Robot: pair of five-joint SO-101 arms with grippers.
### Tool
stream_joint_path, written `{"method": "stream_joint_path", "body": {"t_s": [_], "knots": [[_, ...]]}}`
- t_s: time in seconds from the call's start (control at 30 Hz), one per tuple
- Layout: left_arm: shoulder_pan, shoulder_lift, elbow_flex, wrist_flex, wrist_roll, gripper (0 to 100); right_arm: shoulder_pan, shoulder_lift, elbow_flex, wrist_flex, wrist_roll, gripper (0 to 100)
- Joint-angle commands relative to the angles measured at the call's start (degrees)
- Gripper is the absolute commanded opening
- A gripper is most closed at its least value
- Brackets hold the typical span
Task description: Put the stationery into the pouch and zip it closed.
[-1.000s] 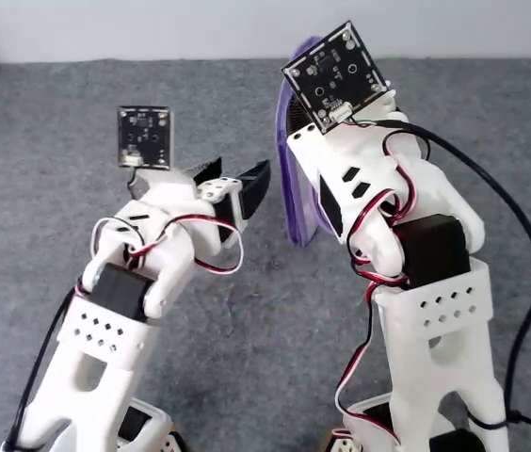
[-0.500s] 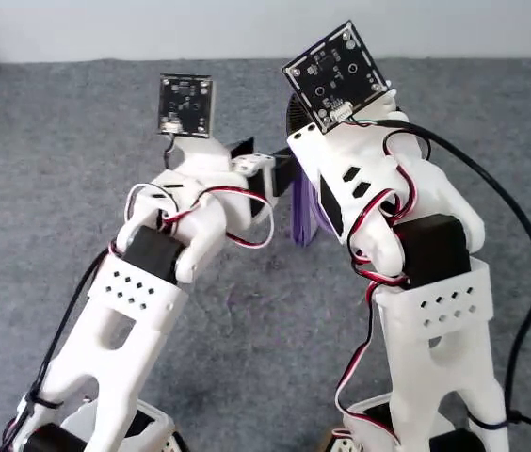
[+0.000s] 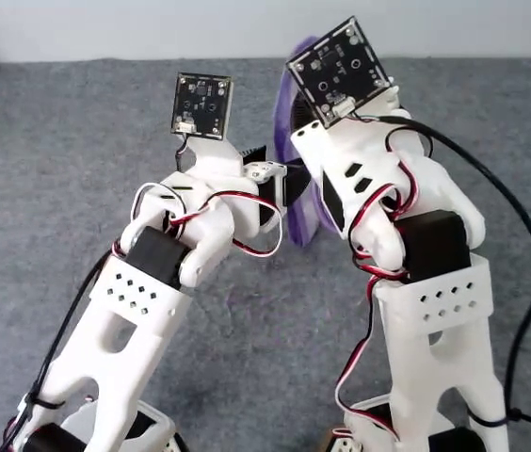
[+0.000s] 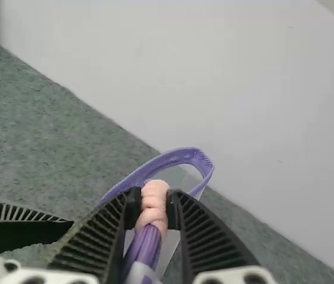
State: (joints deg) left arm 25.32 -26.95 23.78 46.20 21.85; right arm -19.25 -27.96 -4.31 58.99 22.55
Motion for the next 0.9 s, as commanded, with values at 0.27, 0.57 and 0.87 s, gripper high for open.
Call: {"method": "stream_joint_path", "body": {"t_s": [0.27,0.57,0.87], "knots": [[-0.1,3.7,-3.4,-9.9,0.1,22,0.7,-0.2,-2.5,-0.3,0.2,0.8],[-3.3,6.9,-5.5,-10.3,0.0,22,0.7,-0.2,-2.5,-0.3,0.3,0.8],[-2.9,7.6,-5.2,-11.7,0.1,22,0.7,-0.2,-2.5,-0.3,0.2,0.8]]}}
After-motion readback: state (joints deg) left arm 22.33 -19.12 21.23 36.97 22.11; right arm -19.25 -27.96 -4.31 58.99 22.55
